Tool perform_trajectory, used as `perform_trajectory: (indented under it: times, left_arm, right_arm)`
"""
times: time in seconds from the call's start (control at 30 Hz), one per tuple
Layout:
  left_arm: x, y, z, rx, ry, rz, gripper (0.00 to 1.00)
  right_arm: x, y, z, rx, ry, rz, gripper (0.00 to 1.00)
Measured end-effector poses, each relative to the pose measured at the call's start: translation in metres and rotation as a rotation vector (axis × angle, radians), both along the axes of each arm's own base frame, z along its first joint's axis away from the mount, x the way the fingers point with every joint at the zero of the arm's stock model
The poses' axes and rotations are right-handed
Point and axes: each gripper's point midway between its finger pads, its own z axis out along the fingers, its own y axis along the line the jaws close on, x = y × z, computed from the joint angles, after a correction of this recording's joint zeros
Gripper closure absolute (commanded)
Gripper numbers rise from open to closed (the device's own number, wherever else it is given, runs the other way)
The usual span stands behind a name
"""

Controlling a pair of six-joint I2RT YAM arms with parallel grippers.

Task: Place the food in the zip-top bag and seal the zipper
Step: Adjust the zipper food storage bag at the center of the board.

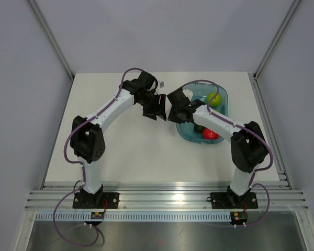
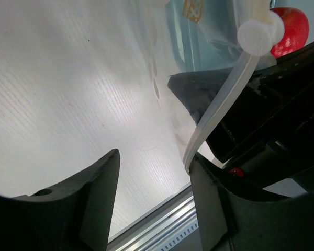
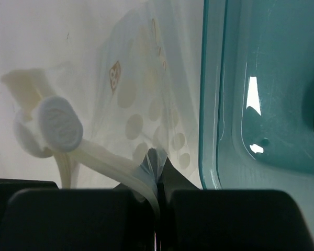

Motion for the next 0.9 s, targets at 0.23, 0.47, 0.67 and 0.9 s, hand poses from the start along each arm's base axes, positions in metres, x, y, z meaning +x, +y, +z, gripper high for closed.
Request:
perform_trajectory:
  times: [0.23,0.47,0.67,0.9]
  left_arm:
    - [-0.001,-0.011,0.003,-0.022,-0.009,0.001,0.44]
    - [0.000,-0.018,0.000,0.012,-0.037,0.026,0.55]
    - [0.008,-0.013,-0.008,0.074,-0.082,0.077,0.52]
    - [0.013,-0.011,-0.013,0.088,-0.092,0.117,0.65]
  right_arm:
    - [-0.003,0.006,0.000,0.027,0.016,0.017,1.00]
    - [-0.004,0.007,0.003,0.043,0.018,0.012,1.00]
    - [-0.004,0.012,0.022,0.097,-0.012,0.008,1.00]
    - [-0.002,0.017,0.032,0.133,-0.033,0.012,1.00]
